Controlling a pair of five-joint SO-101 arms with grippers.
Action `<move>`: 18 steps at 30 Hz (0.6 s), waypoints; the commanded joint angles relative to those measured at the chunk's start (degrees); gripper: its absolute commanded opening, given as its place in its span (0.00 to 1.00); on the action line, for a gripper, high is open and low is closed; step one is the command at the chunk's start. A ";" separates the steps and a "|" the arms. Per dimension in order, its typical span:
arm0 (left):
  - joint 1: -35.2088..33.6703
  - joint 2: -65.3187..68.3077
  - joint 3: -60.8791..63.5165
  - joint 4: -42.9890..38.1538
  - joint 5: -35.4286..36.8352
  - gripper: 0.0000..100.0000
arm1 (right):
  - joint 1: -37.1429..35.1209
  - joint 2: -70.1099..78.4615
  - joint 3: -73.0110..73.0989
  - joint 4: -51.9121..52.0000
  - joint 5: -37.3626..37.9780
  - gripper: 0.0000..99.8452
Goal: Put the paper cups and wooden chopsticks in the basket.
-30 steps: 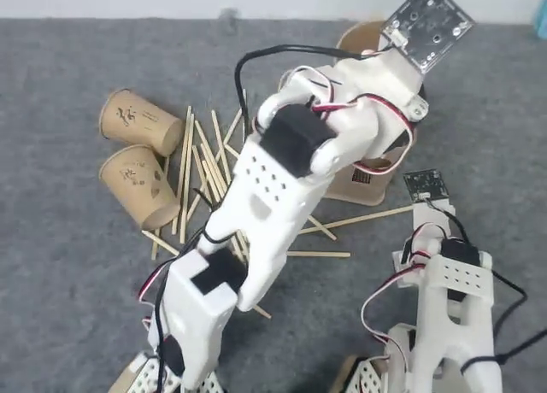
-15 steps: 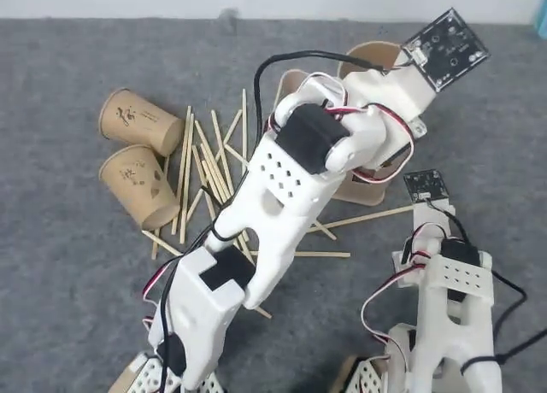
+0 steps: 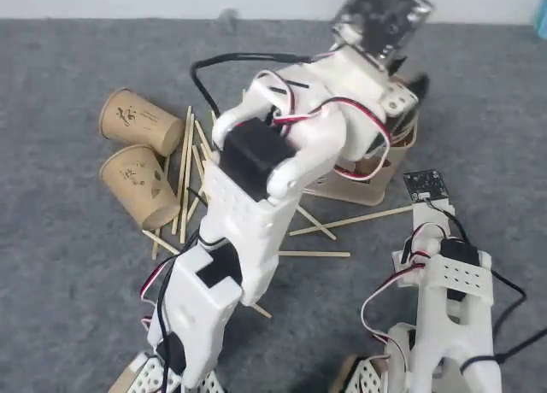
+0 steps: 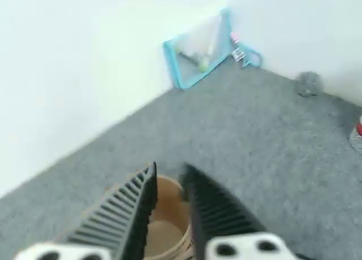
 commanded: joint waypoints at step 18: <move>-4.66 -17.85 7.96 2.20 8.18 0.01 | -0.75 -1.71 -0.35 -0.84 0.97 0.01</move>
